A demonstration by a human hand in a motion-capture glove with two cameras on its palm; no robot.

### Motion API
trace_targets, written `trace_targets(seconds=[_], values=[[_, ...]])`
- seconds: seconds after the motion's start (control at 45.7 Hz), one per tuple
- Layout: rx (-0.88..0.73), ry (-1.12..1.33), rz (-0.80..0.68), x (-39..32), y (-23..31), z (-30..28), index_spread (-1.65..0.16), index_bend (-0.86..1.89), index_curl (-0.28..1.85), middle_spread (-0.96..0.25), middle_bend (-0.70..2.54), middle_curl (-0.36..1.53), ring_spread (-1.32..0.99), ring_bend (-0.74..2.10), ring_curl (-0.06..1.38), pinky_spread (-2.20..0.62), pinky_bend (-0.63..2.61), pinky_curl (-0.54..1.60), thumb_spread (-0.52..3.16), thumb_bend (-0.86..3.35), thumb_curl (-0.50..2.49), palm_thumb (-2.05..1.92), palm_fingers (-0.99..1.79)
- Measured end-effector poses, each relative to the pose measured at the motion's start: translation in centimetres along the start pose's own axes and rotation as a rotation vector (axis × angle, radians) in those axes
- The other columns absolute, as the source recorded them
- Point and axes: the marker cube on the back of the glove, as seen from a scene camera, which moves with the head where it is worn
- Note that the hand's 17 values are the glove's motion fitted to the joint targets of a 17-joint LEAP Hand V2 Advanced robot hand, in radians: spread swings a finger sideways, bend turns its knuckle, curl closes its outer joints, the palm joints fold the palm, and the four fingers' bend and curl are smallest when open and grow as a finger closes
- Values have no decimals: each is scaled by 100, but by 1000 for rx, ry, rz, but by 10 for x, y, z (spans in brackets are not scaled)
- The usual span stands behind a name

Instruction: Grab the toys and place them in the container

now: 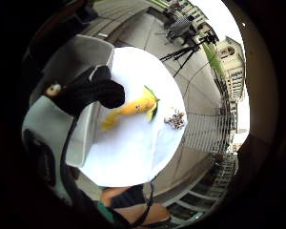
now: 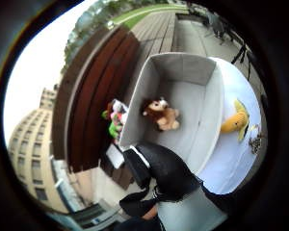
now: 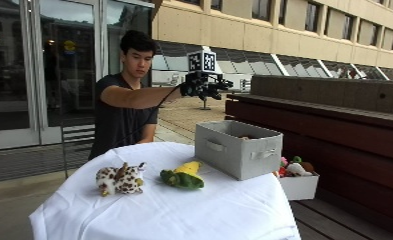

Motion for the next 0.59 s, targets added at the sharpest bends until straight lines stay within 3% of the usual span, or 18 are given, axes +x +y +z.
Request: trace_targets(seconds=[0.284,0.59], values=[[-18,22,178,179,22,0,-30,10,8,-5,19,44,-3,75,30,-3,149,44,98,-7,37,-8,-16],[-72,10,423,317,48,79,-32,12,12,-4,18,42,-2,67,27,2,142,39,97,-7,30,-7,-12]])
